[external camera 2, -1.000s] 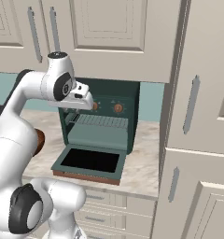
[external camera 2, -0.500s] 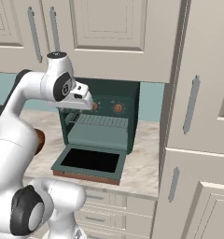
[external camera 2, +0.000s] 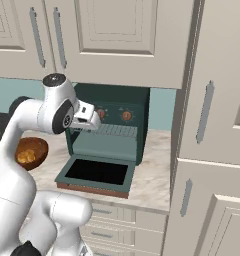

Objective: Pick up the heated bread from the toaster oven and place it in the bowl. Then move the bread bowl to the dining counter.

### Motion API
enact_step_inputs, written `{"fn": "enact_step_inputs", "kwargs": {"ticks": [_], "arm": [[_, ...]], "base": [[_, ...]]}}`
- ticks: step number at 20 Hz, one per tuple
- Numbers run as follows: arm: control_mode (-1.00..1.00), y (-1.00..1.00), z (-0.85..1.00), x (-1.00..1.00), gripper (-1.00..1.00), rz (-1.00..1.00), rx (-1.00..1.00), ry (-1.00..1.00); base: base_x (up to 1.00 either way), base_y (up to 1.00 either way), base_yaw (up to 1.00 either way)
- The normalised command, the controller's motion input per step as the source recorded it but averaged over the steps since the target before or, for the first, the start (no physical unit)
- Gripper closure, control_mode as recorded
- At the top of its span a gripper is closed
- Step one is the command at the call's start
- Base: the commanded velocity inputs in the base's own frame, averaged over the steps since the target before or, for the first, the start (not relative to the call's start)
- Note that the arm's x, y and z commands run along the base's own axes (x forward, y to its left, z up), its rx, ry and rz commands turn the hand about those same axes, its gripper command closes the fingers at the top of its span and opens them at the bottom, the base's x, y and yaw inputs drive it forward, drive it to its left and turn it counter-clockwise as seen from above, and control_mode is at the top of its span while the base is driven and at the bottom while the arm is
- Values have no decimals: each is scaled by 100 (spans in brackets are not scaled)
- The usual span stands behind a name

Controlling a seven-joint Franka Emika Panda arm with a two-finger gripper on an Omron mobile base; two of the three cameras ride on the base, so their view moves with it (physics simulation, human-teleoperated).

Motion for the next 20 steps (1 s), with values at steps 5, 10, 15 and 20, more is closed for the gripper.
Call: {"fn": "enact_step_inputs", "kwargs": {"ticks": [5, 10, 15, 20], "arm": [[-100, -33, -22, -1, -100, 0, 3, -15], [-100, -11, 0, 0, -100, 0, 5, -12], [-100, 0, -9, 0, -100, 0, 6, -15], [-100, 0, -16, 2, -100, 0, 8, -12]], "base": [[0, 0, 0], [0, 0, 0], [0, 0, 0], [0, 0, 0]]}}
